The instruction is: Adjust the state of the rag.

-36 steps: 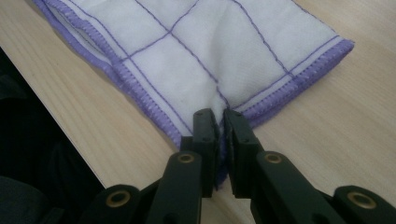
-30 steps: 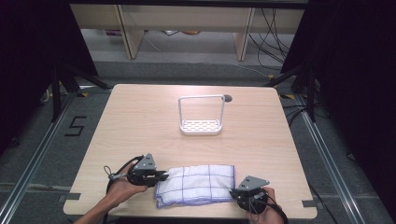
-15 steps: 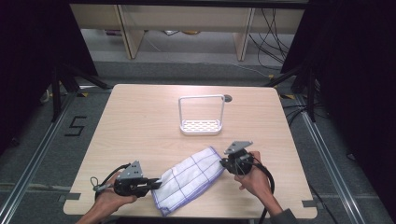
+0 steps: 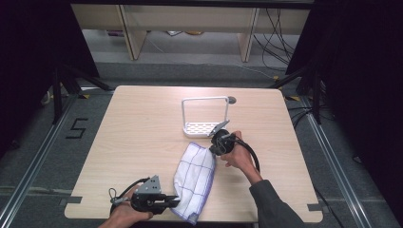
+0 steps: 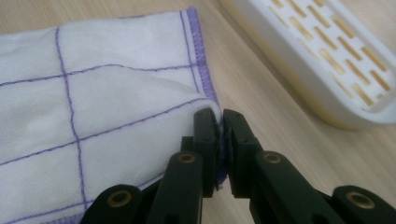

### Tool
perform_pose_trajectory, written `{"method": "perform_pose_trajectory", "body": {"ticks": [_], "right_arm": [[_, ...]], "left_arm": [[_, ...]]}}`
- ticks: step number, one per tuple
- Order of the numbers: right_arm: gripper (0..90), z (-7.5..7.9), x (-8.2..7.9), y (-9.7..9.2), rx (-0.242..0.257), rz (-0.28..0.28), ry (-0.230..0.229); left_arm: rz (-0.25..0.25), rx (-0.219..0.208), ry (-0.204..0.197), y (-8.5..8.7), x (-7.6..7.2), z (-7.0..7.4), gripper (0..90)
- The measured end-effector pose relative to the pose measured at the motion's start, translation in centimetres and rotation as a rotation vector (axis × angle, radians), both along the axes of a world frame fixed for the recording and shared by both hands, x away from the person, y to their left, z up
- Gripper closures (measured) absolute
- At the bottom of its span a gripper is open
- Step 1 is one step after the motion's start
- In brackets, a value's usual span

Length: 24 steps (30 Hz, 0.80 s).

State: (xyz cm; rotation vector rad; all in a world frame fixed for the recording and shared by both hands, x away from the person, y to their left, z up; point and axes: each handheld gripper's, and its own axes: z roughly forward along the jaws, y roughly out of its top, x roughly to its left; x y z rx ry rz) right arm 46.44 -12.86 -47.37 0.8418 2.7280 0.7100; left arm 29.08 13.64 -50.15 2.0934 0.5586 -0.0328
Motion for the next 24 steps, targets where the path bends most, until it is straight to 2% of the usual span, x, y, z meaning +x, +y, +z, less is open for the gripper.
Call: {"method": "perform_pose_trajectory", "body": {"ticks": [2,3,4,5,6,7,8,9,10,11,12,13,14,17,18,20,21,22,23,24], "right_arm": [[81.5,-0.5,0.6,0.3,-0.019,0.019,0.003],[69.8,-0.8,0.8,0.4,-0.018,-0.011,0.019],[63.9,-0.7,0.8,0.4,-0.032,-0.037,0.018],[63.9,-0.7,0.8,0.4,-0.032,-0.037,0.018],[59.1,-0.5,0.8,-0.1,-0.075,-0.061,-0.021],[59.1,-0.5,0.8,-0.1,-0.075,-0.061,-0.021],[57.2,-0.3,0.7,-0.3,-0.068,-0.066,-0.019],[54.9,0.0,0.4,-0.6,-0.044,-0.089,-0.018],[52.4,0.6,0.1,-1.3,0.006,-0.135,-0.042],[52.4,0.6,0.1,-1.3,0.006,-0.135,-0.042],[51.1,0.8,-0.2,-1.7,0.022,-0.156,-0.063],[48.3,1.1,-0.6,-2.3,0.067,-0.192,-0.064],[48.3,1.1,-0.6,-2.3,0.067,-0.192,-0.064],[46.2,0.8,-1.0,-2.9,0.114,-0.232,-0.062],[46.1,0.6,-1.0,-2.9,0.121,-0.241,-0.063],[44.9,0.4,-1.0,-3.0,0.122,-0.245,-0.052],[44.2,0.3,-1.0,-3.0,0.128,-0.252,-0.055],[43.4,0.2,-1.1,-2.8,0.141,-0.26,-0.033],[43.4,0.2,-1.1,-2.8,0.141,-0.26,-0.033],[42.9,0.2,-1.0,-2.8,0.141,-0.254,-0.034]], "left_arm": [[-0.005,0.006,-0.002,-0.4,-0.1,-0.2,80.6],[-0.014,0.005,0.023,-0.4,-0.1,-0.3,78.0],[-0.01,0.002,0.025,-0.3,-0.1,-0.3,75.1],[-0.01,0.002,0.025,-0.3,-0.1,-0.3,71.8],[-0.008,0.009,0.018,-0.1,-0.1,-0.1,67.7],[-0.008,0.009,0.018,-0.1,-0.1,-0.1,64.1],[-0.014,-0.003,0.023,-0.1,-0.1,0.0,64.1],[-0.007,0.002,0.023,0.0,-0.1,0.1,59.7],[0.014,-0.016,0.033,-0.1,-0.1,0.3,49.1],[0.016,-0.003,0.022,0.1,0.2,0.6,49.1],[0.035,-0.012,0.011,0.3,0.5,1.0,45.8],[0.066,-0.025,0.001,0.6,1.2,1.5,42.4],[0.066,-0.025,0.001,0.6,1.2,1.5,41.7],[0.129,-0.024,-0.044,1.1,3.4,2.1,40.9],[0.167,-0.029,-0.055,1.1,4.4,2.2,40.9],[0.207,-0.015,-0.065,1.1,6.2,2.1,40.8],[0.215,0.002,-0.062,1.2,7.3,2.0,40.7],[0.252,0.033,-0.072,0.8,9.2,1.6,40.0],[0.252,0.033,-0.072,0.8,9.2,1.6,40.0],[0.279,0.045,-0.08,0.6,10.3,1.3,40.0]]}}
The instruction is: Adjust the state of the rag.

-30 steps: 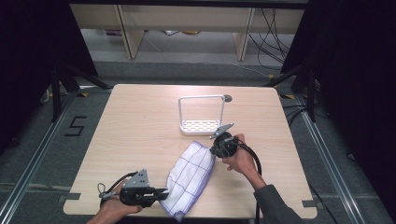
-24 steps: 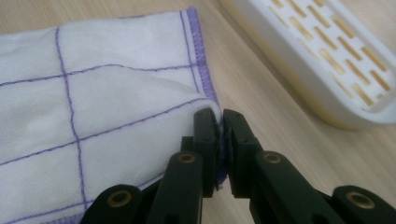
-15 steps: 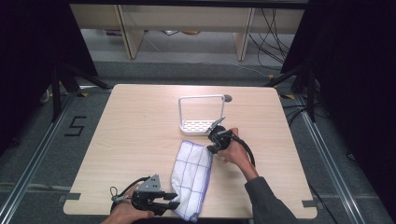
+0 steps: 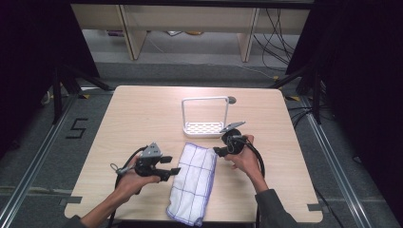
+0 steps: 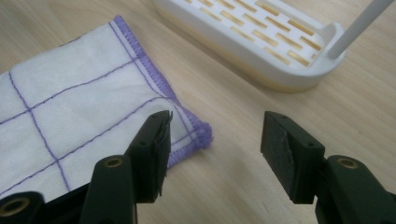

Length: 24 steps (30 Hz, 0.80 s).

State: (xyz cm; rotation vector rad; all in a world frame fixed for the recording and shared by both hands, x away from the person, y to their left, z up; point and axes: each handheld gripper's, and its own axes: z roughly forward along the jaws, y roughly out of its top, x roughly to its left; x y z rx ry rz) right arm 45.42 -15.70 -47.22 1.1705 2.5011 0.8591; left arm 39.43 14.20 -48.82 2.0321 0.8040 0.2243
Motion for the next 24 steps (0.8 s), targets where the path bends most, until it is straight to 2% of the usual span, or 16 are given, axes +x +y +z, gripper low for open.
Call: {"method": "perform_pose_trajectory", "body": {"ticks": [3,4,5,6,8,9,10,11,14,15,17,18,19,21,22,24], "right_arm": [[41.3,-0.3,0.1,0.0,-0.001,-0.005,0.004],[40.6,-0.4,0.1,0.1,0.0,-0.011,0.005],[40.4,-0.5,0.2,0.1,-0.006,-0.005,-0.001],[40.4,-0.5,0.2,0.1,0.0,-0.008,0.005],[40.6,-0.4,0.2,0.1,-0.002,-0.014,0.0],[40.7,-0.5,0.3,0.1,0.011,-0.018,-0.006],[40.7,-0.3,0.2,0.0,-0.002,-0.017,0.003],[40.7,-0.4,0.2,0.0,0.006,-0.022,0.006],[40.8,-0.4,0.4,-0.1,-0.007,-0.01,-0.008],[40.6,-0.4,0.3,0.0,0.004,-0.031,0.009],[40.3,-0.6,0.4,0.2,-0.011,-0.034,0.002],[39.9,-0.9,0.5,0.5,-0.023,-0.029,0.021],[39.9,-1.0,0.5,0.7,-0.029,-0.028,0.023],[39.9,-1.2,0.5,0.9,-0.037,-0.024,0.025],[40.0,-1.4,0.6,1.1,-0.049,-0.018,0.024],[39.5,-1.7,0.6,1.5,-0.094,-0.018,0.013]], "left_arm": [[0.03,0.015,0.019,-0.6,2.3,-0.6,38.9],[0.029,0.045,0.019,-0.8,3.1,-0.8,38.6],[0.041,0.031,0.017,-1.2,3.5,-1.0,38.2],[0.019,0.073,0.013,-1.3,4.2,-1.1,37.9],[0.044,0.065,0.014,-1.6,5.2,-1.3,37.9],[0.035,0.059,0.025,-1.8,5.5,-1.3,38.4],[0.035,0.053,0.029,-2.2,5.7,-1.4,38.1],[0.023,0.076,0.018,-2.5,6.0,-1.3,37.7],[0.027,0.054,0.033,-3.1,6.7,-1.3,36.0],[0.026,0.057,0.035,-3.3,6.9,-1.4,35.8],[0.047,0.05,0.03,-3.8,7.1,-1.5,35.6],[0.034,0.069,0.031,-4.1,7.3,-1.6,36.0],[0.034,0.069,0.031,-4.1,7.3,-1.6,36.2],[0.004,0.104,0.032,-4.4,7.5,-2.0,36.2],[0.01,0.112,0.038,-4.6,7.5,-2.2,36.3],[0.006,0.125,0.037,-4.9,7.7,-2.5,37.8]]}}
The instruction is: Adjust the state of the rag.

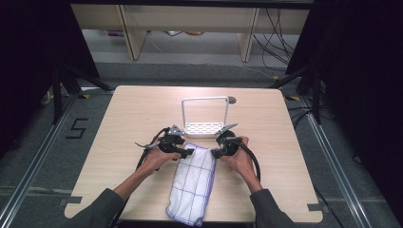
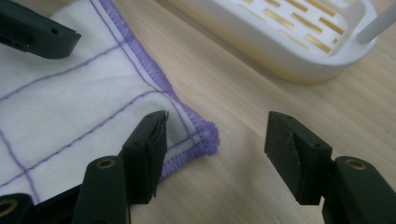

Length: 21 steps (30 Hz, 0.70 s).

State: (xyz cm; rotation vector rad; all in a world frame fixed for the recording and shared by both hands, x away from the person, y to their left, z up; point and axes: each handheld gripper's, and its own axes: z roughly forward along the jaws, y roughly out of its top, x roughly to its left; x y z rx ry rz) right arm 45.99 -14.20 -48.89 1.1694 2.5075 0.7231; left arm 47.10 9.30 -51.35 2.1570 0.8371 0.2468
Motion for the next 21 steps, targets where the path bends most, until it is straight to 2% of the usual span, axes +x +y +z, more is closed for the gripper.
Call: {"method": "perform_pose_trajectory", "body": {"ticks": [2,7,12,13,15,16,18,21], "right_arm": [[40.0,-0.38,-0.03,0.34,0.0,-0.001,-0.008],[40.0,-0.44,-0.06,0.32,-0.002,-0.01,-0.006],[40.7,-0.48,0.09,0.09,0.016,-0.012,-0.004],[40.7,-0.29,-0.02,0.09,0.025,-0.024,0.009],[40.8,-0.11,-0.05,0.02,0.055,-0.033,0.0],[40.8,0.12,-0.12,-0.01,0.074,-0.03,0.022],[40.4,-0.08,-0.05,0.1,0.059,-0.013,0.011],[40.3,-0.38,-0.04,0.29,0.052,-0.027,0.022]], "left_arm": [[-0.022,0.022,-0.006,-0.29,0.03,-0.09,40.1],[-0.046,0.04,-0.028,-0.44,-0.13,0.03,45.9],[-0.074,0.018,-0.007,-0.48,-0.27,0.0,63.1],[-0.073,0.012,-0.006,-0.45,-0.29,-0.03,66.9],[-0.076,0.004,-0.006,-0.38,-0.35,-0.05,73.8],[-0.062,-0.016,-0.004,-0.49,-0.42,-0.11,76.9],[-0.067,-0.019,-0.007,-0.44,-0.43,-0.11,78.6],[-0.082,-0.003,-0.015,-0.26,-0.41,-0.05,79.1]]}}
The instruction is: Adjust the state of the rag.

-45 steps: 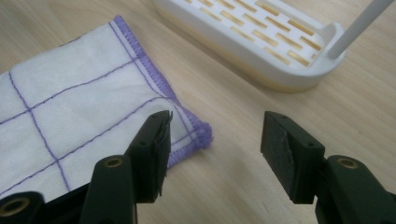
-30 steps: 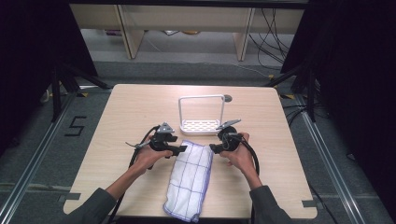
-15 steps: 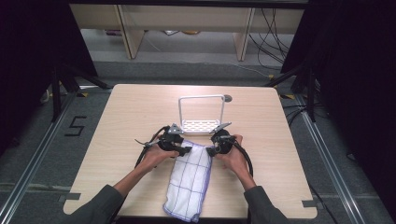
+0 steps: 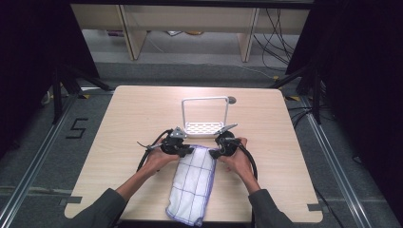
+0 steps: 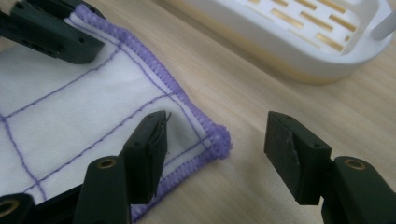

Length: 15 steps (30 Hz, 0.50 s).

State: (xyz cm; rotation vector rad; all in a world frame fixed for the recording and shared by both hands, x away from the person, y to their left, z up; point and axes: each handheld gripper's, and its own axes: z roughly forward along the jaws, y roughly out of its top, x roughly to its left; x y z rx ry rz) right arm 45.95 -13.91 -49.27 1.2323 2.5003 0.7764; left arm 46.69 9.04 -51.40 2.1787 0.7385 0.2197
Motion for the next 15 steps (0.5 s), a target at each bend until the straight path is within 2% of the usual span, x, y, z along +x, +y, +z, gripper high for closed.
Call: {"method": "perform_pose_trajectory", "body": {"ticks": [1,2,4,5,6,7,8,9,10,11,13,15], "right_arm": [[40.5,-0.26,0.15,0.03,-0.008,0.003,-0.007],[41.2,-0.35,-0.01,0.2,-0.003,-0.023,0.015],[48.8,-0.36,0.05,0.16,0.012,0.0,0.016],[51.1,-0.42,0.07,0.11,0.02,0.033,0.003],[56.3,-0.39,-0.03,0.12,0.022,0.034,0.003],[61.7,-0.3,-0.15,0.18,0.041,0.045,0.023],[63.6,-0.41,-0.07,0.16,0.043,0.064,0.021],[68.4,-0.4,-0.16,0.24,0.058,0.053,0.034],[76.1,-0.44,-0.19,0.19,0.081,0.065,0.04],[76.1,-0.44,-0.19,0.19,0.081,0.065,0.04],[82.8,-0.43,-0.13,0.16,0.085,0.078,0.019],[83.5,-0.39,-0.1,0.11,0.081,0.079,0.01]], "left_arm": [[0.001,0.004,-0.004,0.0,-0.01,0.02,79.3],[0.0,0.004,-0.005,-0.02,-0.04,0.03,79.5],[-0.003,0.007,-0.007,0.01,-0.05,0.05,79.8],[-0.003,0.006,-0.008,0.03,-0.05,0.05,79.9],[-0.004,0.005,-0.008,0.06,-0.05,0.05,79.9],[-0.004,0.007,-0.01,0.1,-0.04,0.06,79.9],[-0.001,0.007,-0.006,0.15,-0.04,0.08,79.9],[0.001,0.003,-0.006,0.18,-0.03,0.08,79.9],[0.01,0.003,-0.011,0.28,0.01,0.07,79.9],[0.01,0.003,-0.011,0.28,0.01,0.07,79.9],[0.005,-0.003,-0.007,0.39,0.02,0.17,80.0],[0.015,-0.008,-0.011,0.45,0.03,0.21,80.0]]}}
